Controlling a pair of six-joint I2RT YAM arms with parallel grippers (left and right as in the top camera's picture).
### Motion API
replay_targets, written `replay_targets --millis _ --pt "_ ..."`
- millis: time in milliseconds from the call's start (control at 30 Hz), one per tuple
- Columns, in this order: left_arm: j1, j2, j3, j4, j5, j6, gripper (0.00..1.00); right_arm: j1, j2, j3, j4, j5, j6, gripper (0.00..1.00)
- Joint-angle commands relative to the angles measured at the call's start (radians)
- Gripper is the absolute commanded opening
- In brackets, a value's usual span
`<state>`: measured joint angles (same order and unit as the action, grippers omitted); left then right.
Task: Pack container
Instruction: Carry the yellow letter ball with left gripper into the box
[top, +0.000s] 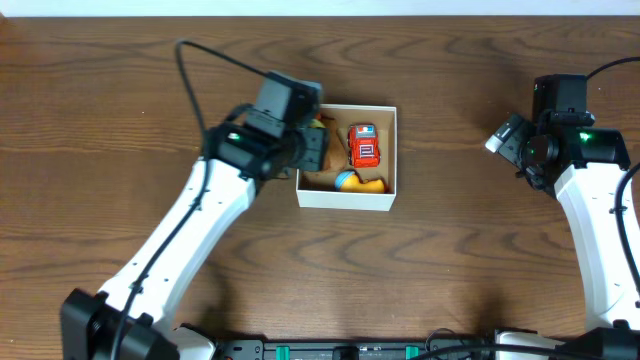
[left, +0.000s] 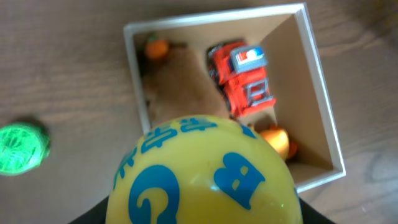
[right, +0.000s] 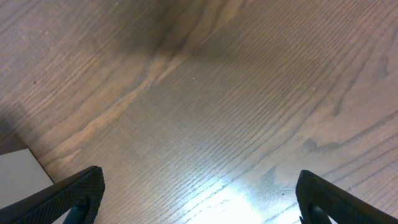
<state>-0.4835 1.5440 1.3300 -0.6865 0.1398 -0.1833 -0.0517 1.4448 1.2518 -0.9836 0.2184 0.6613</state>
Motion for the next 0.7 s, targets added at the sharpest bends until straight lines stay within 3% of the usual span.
replay_targets --millis 0,233,333,367,667 --pt "-0.026 0.055 0.007 0.029 -0.103 0.000 0.55 -0.007 0.002 -0.005 -0.001 0.010 -0.005 0.99" --pt "-0.035 0.122 0.007 -0.008 -0.103 -0.017 0.55 -0.007 0.002 -0.005 -0.001 0.010 -0.004 0.99" --pt "-0.035 0.111 0.008 -0.013 -0.094 -0.020 0.92 -0.007 0.002 -0.005 -0.001 0.010 -0.004 0.99" --pt "-0.036 0.106 0.008 -0.017 -0.087 -0.020 0.96 -0.007 0.002 -0.005 -0.001 0.010 -0.005 0.99" --pt "-0.037 0.064 0.008 -0.061 -0.073 -0.020 0.97 -0.007 0.002 -0.005 -0.001 0.010 -0.005 0.99"
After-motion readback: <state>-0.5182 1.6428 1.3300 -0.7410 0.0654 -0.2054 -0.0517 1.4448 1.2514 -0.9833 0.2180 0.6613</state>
